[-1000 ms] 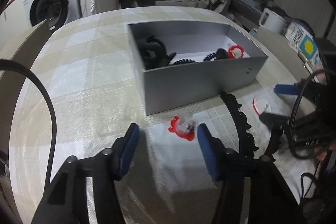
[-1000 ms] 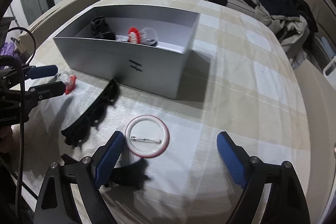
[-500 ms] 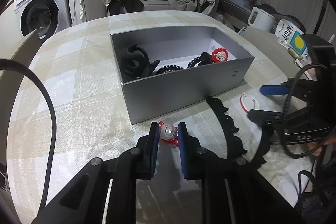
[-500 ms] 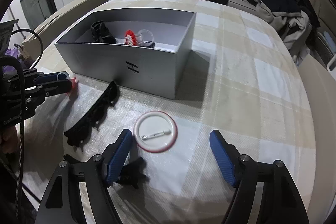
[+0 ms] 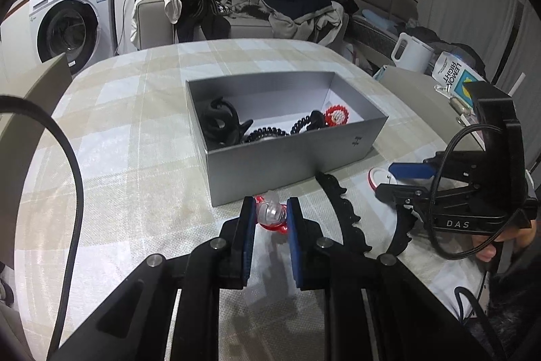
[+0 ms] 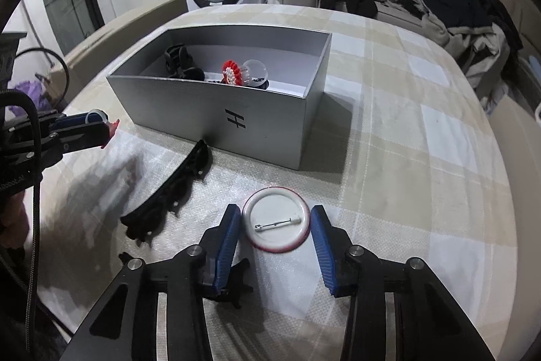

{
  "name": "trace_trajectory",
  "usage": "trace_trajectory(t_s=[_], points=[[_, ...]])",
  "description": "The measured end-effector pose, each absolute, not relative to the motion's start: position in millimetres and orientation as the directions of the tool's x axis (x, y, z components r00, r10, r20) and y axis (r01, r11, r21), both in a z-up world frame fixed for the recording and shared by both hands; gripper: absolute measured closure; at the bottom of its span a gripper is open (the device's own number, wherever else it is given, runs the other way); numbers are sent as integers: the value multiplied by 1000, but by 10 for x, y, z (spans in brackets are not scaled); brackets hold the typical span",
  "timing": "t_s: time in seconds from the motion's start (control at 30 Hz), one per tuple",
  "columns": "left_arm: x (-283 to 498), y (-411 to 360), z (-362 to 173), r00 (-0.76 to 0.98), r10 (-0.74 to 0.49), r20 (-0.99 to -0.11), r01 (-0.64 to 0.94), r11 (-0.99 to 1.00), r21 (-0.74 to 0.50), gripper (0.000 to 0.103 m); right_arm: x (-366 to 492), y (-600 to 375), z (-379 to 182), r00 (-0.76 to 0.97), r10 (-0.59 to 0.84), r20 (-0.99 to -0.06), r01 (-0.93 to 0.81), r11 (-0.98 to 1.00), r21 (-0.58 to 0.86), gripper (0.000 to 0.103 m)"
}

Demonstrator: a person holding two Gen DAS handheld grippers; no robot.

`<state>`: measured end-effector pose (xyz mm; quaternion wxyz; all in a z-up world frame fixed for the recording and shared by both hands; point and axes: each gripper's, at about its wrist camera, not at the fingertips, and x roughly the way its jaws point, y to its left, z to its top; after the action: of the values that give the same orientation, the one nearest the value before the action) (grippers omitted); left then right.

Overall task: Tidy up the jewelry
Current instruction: 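Carry the clip and ring into the grey box and open both tools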

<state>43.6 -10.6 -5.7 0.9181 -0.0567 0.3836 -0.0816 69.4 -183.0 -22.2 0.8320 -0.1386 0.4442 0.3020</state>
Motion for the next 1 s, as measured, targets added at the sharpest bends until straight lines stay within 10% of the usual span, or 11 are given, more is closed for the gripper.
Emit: trace_trajectory(t_s=[1.0], points=[[673, 94, 292, 797, -168, -580, 48, 975, -217, 90, 843, -1899, 467, 509, 580, -636, -592, 772, 231, 62]])
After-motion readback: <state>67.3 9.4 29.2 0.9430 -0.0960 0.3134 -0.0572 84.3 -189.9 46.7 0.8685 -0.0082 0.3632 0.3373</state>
